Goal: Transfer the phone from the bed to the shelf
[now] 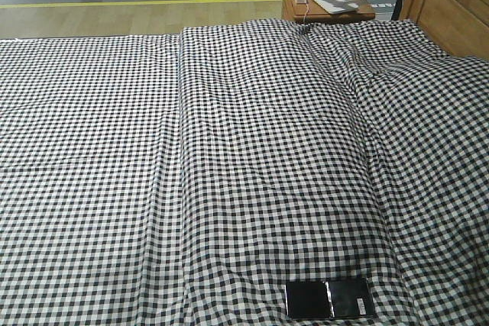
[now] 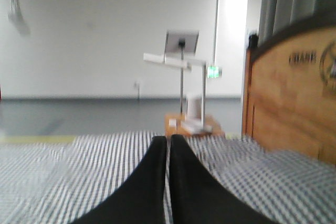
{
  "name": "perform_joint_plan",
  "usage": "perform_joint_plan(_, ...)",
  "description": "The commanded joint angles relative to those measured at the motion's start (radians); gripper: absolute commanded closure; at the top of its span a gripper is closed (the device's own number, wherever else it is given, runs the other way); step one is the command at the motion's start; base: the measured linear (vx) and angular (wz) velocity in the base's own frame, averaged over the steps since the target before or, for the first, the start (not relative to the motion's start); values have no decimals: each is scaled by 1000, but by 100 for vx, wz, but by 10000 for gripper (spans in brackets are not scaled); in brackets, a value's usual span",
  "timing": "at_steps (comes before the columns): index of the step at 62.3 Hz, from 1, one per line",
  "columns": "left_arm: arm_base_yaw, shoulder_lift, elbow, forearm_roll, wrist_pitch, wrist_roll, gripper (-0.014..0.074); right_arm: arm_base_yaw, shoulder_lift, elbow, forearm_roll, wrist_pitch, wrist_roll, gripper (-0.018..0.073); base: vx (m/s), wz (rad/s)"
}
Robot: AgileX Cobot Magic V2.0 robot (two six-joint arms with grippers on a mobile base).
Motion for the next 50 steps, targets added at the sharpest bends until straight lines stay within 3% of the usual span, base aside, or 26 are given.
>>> perform_joint_plan(1, 2, -6, -24, -11, -75, -9, 595, -4, -13, -3, 0, -195, -5, 564, 0, 0)
perform_joint_plan(20, 2, -6, -24, -11, -75, -9, 595, -4, 0, -252, 0, -164, -5, 564, 0, 0)
perform_joint_plan(38, 2, -6, -24, -11, -75, -9, 595, -4, 203, -594, 0, 50, -5, 564, 0, 0)
perform_joint_plan(50, 2, -6, -24, -11, -75, -9, 595, -4, 392, -785, 0, 268, -5, 564, 0, 0)
